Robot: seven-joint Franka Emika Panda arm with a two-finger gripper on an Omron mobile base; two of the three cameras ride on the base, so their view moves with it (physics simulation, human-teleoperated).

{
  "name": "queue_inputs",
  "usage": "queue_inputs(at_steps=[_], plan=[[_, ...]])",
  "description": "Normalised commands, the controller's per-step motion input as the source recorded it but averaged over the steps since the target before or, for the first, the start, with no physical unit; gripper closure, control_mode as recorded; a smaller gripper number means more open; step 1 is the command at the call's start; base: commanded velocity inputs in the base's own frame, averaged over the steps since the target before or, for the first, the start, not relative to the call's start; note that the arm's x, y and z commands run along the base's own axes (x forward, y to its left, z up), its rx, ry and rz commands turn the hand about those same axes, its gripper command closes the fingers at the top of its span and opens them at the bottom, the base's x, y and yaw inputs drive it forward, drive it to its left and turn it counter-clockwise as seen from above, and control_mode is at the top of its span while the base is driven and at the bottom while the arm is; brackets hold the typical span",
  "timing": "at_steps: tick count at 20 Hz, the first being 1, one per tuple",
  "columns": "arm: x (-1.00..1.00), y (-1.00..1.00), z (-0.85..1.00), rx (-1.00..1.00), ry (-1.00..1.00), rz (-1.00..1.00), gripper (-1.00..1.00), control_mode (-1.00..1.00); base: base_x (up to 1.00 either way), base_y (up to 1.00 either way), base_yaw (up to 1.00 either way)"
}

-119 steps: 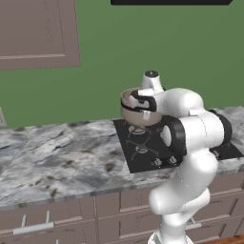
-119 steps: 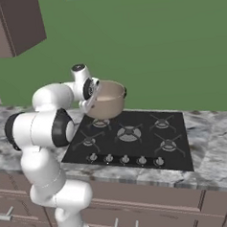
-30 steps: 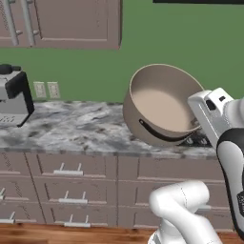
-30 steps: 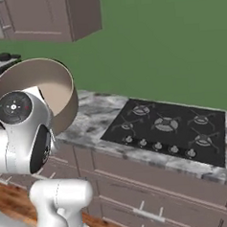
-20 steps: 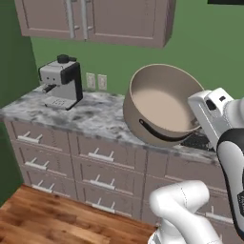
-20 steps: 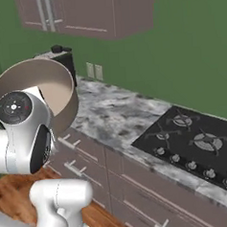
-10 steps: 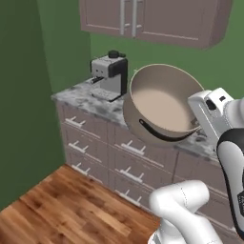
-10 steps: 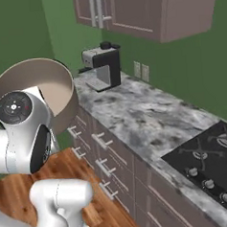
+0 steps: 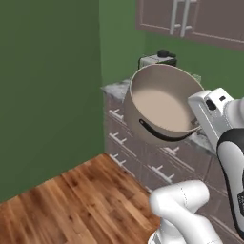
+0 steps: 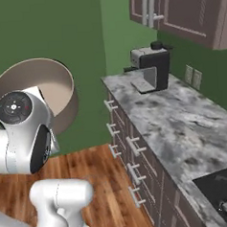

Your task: Move the pot and pan from the stove into the sink.

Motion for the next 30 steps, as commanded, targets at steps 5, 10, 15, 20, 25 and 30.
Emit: queue_inputs(at_steps=[5,10,15,20,25,30], plan=[[0.0,0.0,0.0,0.0,0.0,0.0,1.0,1.0,-0.05,0.0,0.5],[0.0,0.0,0.0,0.0,0.0,0.0,1.0,1.0,-0.04,0.0,0.5],[0.0,0.0,0.0,0.0,0.0,0.0,1.0,1.0,-0.04,0.0,0.5],[0.0,0.0,0.0,0.0,0.0,0.0,1.0,1.0,-0.04,0.0,0.5],[0.0,0.0,0.0,0.0,0.0,0.0,1.0,1.0,-0.04,0.0,0.5],[0.0,0.0,0.0,0.0,0.0,0.0,1.0,1.0,-0.04,0.0,0.5]])
